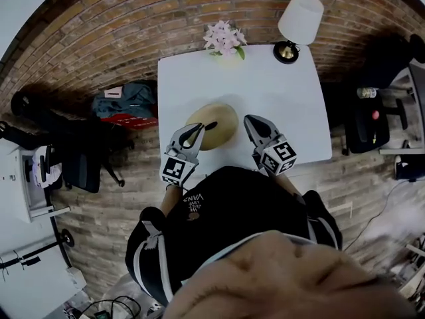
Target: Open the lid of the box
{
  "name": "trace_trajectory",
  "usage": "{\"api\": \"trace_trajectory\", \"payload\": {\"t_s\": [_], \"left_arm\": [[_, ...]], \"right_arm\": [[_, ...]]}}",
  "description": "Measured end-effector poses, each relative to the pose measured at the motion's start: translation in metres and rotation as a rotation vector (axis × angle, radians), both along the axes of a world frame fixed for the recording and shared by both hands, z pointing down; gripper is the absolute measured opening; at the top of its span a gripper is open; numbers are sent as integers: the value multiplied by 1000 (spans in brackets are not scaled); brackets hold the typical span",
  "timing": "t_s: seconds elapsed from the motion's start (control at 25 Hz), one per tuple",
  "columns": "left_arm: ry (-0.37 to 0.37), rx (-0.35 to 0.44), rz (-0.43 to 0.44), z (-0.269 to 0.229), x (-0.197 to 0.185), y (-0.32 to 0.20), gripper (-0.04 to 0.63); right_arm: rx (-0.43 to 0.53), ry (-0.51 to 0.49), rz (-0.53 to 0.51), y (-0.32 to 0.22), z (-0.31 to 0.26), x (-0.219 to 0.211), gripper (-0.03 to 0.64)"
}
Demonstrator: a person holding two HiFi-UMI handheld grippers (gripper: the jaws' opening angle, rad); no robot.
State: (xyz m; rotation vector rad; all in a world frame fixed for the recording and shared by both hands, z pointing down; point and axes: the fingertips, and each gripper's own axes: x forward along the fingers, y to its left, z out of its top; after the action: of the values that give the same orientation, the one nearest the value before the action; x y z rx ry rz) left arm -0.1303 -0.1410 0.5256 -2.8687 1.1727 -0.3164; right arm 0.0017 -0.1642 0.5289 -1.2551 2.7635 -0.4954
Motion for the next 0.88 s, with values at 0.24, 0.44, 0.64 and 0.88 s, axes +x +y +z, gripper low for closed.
{"api": "trace_trajectory", "payload": {"t_s": [0.24, 0.44, 0.64, 0.88], "left_arm": [[-78, -63, 103, 26, 10, -3, 11], [-124, -159, 186, 50, 26, 2, 112], [-154, -224, 226, 66, 34, 10, 189], [-243, -277, 268, 84, 40, 18, 276]], "right_arm": [[-23, 5, 50, 7, 21, -4, -8], [-54, 27, 63, 10, 41, -4, -8], [-97, 37, 54, 14, 61, -2, -8], [-152, 90, 1, 20, 89, -3, -6]]}}
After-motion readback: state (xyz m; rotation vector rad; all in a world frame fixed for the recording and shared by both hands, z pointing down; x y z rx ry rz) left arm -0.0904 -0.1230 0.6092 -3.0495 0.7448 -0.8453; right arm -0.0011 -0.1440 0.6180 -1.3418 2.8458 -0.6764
